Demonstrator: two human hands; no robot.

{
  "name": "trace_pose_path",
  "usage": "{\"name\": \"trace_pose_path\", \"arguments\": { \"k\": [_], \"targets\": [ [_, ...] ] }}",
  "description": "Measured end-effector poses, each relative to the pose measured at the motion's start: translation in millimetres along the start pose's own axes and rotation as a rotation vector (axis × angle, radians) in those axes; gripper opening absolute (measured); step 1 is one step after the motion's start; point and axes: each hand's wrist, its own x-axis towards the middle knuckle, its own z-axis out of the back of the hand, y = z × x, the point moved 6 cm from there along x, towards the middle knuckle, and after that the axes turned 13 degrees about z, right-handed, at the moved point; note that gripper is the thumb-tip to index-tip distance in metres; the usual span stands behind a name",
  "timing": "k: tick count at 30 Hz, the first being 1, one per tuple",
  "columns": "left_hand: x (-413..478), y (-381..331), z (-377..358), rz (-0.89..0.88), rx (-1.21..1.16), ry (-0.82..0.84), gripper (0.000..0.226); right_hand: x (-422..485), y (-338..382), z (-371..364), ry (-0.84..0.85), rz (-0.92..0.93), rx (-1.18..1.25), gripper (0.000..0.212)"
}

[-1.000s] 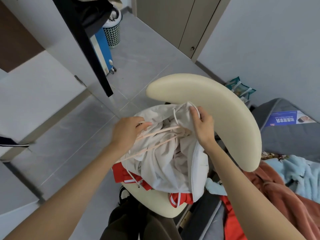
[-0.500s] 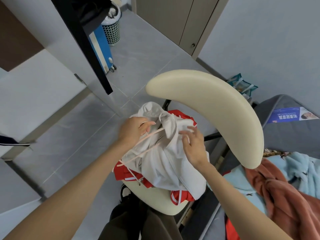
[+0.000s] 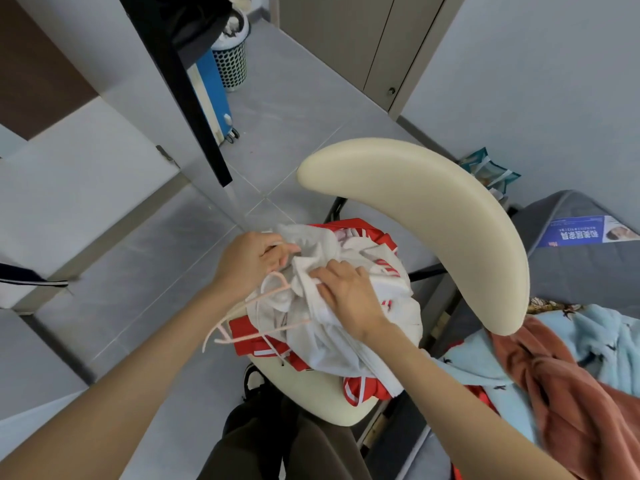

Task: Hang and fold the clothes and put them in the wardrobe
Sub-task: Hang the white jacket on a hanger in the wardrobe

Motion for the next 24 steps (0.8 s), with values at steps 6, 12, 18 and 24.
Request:
{"name": "trace_pose_path", "arguments": {
  "k": [6,12,18,24],
  "targets": [
    [-1.7,-4.0,-12.4,0.043,-0.074,0.050,0.041,-13.7,12.6,-2.9,0.000,-0.072,0.029,0.031],
    [9.9,-48.5,-26.7,-0.083,-0.141,-0.052,0.025,-16.6,-19.3,34.5,-0.139,-0.148,0.065,0.024],
    [15.3,-37.7,-30.1,-0.022,-0.055,-0.248,0.028,-26.0,-78.2,29.9,-0.081,-0.394,-0.056,0.023],
    [-0.3,63.1,-44.2,0.261,-0.128,-0.208,0.028,-34.6,-104.5,1.9,-0.038,-0.509,-0.133,0.021]
  ]
}}
